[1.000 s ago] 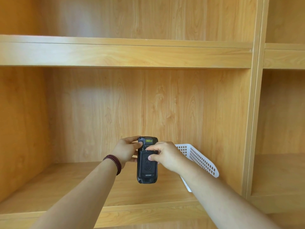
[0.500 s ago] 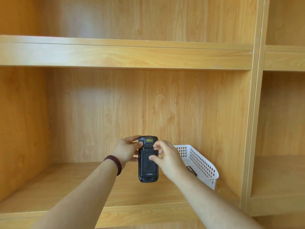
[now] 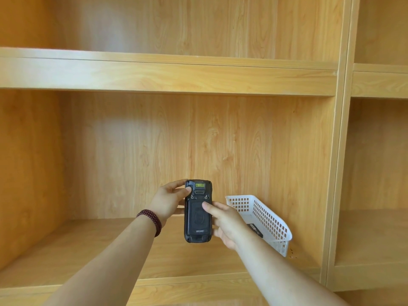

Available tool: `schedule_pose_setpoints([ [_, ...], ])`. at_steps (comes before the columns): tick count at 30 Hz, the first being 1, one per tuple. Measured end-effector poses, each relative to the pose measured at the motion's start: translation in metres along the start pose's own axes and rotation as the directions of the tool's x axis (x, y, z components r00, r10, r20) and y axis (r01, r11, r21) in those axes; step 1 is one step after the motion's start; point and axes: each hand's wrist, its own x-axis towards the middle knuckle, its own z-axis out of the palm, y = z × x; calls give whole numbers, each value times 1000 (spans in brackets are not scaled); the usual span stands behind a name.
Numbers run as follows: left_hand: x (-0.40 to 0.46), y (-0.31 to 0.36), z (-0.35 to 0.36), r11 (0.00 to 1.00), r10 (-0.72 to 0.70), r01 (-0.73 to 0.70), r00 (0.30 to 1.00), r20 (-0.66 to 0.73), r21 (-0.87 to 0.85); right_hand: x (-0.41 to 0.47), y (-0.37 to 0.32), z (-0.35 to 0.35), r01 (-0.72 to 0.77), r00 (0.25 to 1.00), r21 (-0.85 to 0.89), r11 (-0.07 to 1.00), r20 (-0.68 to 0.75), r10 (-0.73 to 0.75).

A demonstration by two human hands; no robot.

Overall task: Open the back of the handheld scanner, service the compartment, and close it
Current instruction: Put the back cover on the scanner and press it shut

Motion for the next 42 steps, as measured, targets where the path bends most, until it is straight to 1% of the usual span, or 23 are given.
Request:
schedule_pose_setpoints([
  [4, -1, -2, -4, 1000, -21, 19, 992, 127, 16, -1, -2, 3, 43, 998, -3, 999, -46, -43],
  [6, -1, -3, -5, 1000, -25, 23, 988, 155, 19, -2, -3, 5, 55, 997, -6, 998, -56, -55],
  [10, -1, -3, -4, 1000, -16, 14, 990, 138, 11, -1, -4, 5, 33, 997, 0, 999, -65, -33],
  [14, -1, -6, -3, 1000, -17, 18, 994, 112, -6, -1, -6, 4, 41, 996, -61, 997, -78, -46],
  [19, -1, -6, -3, 1000, -27, 28, 992, 123, -6, -2, -6, 4, 49, 994, -87, 995, -89, -57],
  [28, -3, 0, -6, 1000, -11, 14, 993, 118, -24, -3, -10, 2, 63, 998, -107, 992, -21, -66],
  [34, -6, 0, -7, 1000, -13, 14, 993, 119, -10, -3, -9, 4, 60, 998, -111, 992, -26, -63],
  [38, -8, 1, -9, 999, -35, 33, 985, 171, 12, -3, -6, 5, 67, 997, -102, 993, -33, -71],
  [42, -9, -1, -10, 999, -32, 31, 989, 147, 8, -3, -7, 3, 71, 997, -142, 987, 4, -72],
])
